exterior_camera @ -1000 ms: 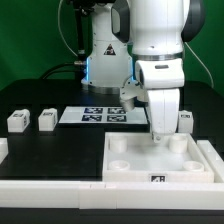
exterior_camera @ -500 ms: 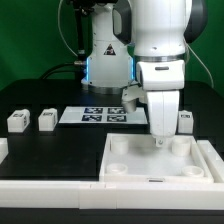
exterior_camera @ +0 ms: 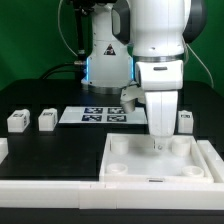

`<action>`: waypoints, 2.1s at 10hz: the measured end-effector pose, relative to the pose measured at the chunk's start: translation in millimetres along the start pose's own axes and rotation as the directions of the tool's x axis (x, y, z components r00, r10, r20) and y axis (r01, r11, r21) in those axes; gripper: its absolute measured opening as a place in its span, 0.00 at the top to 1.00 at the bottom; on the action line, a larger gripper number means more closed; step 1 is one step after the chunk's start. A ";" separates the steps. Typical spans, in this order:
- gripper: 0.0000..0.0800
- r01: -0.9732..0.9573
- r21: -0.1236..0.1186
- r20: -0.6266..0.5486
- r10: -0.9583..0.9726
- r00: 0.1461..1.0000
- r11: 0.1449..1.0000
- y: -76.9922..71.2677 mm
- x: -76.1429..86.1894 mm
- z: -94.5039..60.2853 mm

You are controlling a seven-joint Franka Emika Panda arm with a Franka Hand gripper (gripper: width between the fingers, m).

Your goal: Assemble one leg

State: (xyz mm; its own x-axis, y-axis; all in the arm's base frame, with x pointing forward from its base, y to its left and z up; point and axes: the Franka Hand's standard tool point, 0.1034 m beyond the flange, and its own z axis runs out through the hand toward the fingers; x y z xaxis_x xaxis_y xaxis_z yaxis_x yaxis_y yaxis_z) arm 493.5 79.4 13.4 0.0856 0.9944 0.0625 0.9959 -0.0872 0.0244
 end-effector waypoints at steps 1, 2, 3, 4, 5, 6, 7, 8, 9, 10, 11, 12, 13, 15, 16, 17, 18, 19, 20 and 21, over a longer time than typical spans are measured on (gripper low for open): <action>0.20 0.000 0.000 0.000 0.000 1.000 1.000 0.0 -0.2 0.1; 0.19 -0.001 0.000 0.000 0.001 1.000 1.000 0.0 -0.3 0.1; 0.19 -0.001 0.000 0.000 0.001 1.000 1.000 0.0 -0.4 0.1; 0.19 -0.012 -0.001 0.000 0.012 1.000 1.000 -0.5 0.1 -1.2; 0.19 -0.042 -0.010 0.002 0.042 0.999 0.999 -3.3 2.5 -9.9; 0.19 -0.064 -0.021 0.003 0.064 0.998 0.998 -7.6 6.6 -21.4; 0.19 -0.079 -0.028 0.004 0.079 0.997 0.997 -11.0 10.5 -30.1; 0.19 -0.101 -0.034 0.006 0.101 0.995 0.994 -14.0 14.5 -39.4; 0.19 -0.111 -0.044 0.007 0.111 0.994 0.993 -15.7 16.5 -49.4; 0.19 -0.129 -0.041 0.007 0.130 0.992 0.991 -16.8 15.1 -47.2; 0.19 -0.130 -0.038 0.007 0.131 0.991 0.991 -17.0 14.7 -45.4; 0.19 -0.135 -0.039 0.007 0.136 0.991 0.990 -16.8 14.8 -45.6; 0.19 -0.237 -0.036 0.001 0.237 0.971 0.971 -17.2 15.3 -45.2; 0.19 -0.521 -0.021 -0.013 0.521 0.853 0.853 -20.9 12.8 -40.0; 0.19 -0.628 -0.019 -0.018 0.627 0.779 0.778 -22.3 16.4 -40.8; 0.19 -0.730 -0.015 -0.024 0.729 0.684 0.684 -26.4 23.9 -40.8; 0.19 -0.881 0.007 -0.030 0.881 0.472 0.472 -34.5 35.7 -38.0; 0.19 -0.932 0.019 -0.029 0.932 0.362 0.362 -40.2 45.2 -35.6; 0.19 -0.978 0.035 -0.023 0.979 0.204 0.205 -46.1 57.7 -32.9; 0.19 -0.994 0.047 -0.022 0.995 0.094 0.095 -50.7 69.4 -31.5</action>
Offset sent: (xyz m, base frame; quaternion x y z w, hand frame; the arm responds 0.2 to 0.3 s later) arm 0.0000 0.0000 0.0000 0.0000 0.0000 0.0000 1.0000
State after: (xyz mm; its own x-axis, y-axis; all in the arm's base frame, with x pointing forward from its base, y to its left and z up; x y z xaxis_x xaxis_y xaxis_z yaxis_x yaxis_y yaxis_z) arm 448.0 150.9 47.9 0.9986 0.0052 0.0517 0.0107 -0.9943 -0.1064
